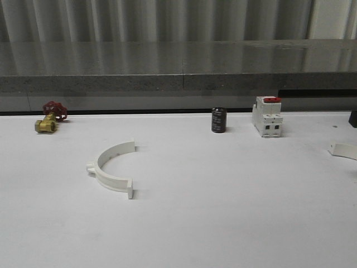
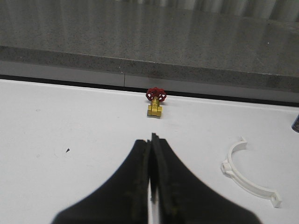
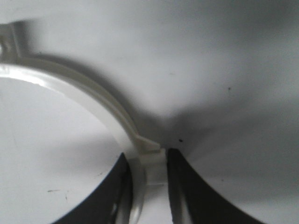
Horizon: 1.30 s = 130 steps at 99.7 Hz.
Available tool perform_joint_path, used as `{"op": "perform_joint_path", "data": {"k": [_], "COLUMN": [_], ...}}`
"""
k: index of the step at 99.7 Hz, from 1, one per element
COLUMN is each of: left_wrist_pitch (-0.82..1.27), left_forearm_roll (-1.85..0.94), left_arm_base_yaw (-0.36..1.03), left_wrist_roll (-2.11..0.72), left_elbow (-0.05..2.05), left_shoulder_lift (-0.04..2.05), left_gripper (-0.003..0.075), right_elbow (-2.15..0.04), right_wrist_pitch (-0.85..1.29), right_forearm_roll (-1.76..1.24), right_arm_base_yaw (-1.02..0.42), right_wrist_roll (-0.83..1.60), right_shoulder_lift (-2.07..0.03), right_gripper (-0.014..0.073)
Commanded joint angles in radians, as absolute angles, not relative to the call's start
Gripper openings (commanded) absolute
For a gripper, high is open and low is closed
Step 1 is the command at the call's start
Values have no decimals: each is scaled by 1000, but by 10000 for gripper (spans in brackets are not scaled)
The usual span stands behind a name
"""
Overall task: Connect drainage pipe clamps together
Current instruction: 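Grasp the second white clamp half by its tab with the right gripper, then carry the second half over and lower it against the first half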
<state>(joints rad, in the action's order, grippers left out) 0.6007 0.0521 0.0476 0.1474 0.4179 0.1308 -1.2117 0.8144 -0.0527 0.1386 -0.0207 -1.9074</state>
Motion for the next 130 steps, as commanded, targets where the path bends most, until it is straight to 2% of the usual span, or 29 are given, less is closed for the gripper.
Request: {"op": "perform_joint_path", "data": {"k": [1, 31, 52, 69, 90, 116, 130], "left_wrist_pitch": [524, 524, 524, 524, 524, 524, 524], "left_forearm_roll": [53, 53, 53, 53, 53, 53, 53], "left_arm_base_yaw": [43, 43, 43, 43, 43, 43, 43], "left_wrist_roll": [149, 149, 149, 149, 149, 149, 149], "left_elbow": [444, 444, 444, 444, 444, 444, 444], "left_shoulder_lift": [140, 140, 140, 140, 140, 140, 140], "left_gripper": [-21, -21, -21, -21, -21, -21, -21], "right_elbow": [-1239, -1290, -1371, -1427, -1442, -1457, -1529], "right_wrist_pitch": [800, 866, 958, 1083, 1124, 1036, 1057], "right_forearm_roll": [-49, -78, -93, -93, -93, -90, -48], "right_arm_base_yaw": [145, 139, 70, -43, -209, -355, -410], "right_wrist_roll": [-18, -18, -97, -162, -236, -309, -397], "right_shoulder_lift": [-1864, -1825, -1749, -1730, -1732, -1742, -1802], "right_gripper": [77, 78, 78, 78, 78, 78, 78]}}
